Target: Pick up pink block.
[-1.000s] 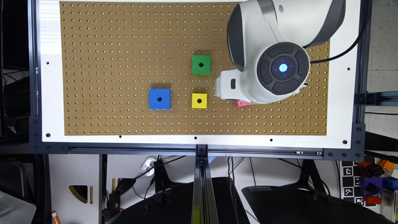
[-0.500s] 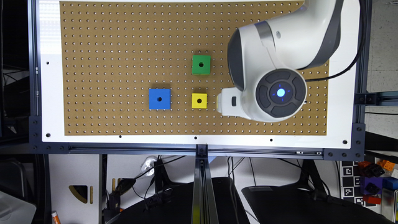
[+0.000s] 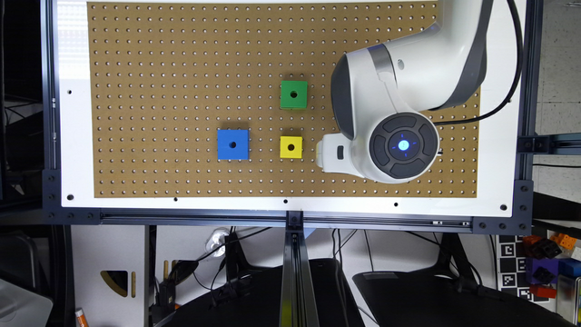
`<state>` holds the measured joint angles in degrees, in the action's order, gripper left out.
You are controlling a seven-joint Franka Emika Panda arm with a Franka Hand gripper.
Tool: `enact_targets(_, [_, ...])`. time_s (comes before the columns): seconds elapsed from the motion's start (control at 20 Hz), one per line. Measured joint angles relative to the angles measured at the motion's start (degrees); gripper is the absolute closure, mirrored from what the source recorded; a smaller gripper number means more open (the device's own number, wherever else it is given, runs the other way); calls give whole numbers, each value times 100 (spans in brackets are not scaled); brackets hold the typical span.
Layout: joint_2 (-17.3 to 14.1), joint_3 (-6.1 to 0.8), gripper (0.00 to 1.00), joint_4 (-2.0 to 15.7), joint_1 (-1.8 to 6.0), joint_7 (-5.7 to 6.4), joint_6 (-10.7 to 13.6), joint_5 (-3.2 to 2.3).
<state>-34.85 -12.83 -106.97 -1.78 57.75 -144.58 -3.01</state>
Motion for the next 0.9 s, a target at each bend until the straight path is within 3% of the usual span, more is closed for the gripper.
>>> enact_targets(0.5, [-14, 12, 0, -80, -3, 4, 104, -2])
enact_targets(0.9, [-13, 11, 0, -143, -89, 100, 120, -5])
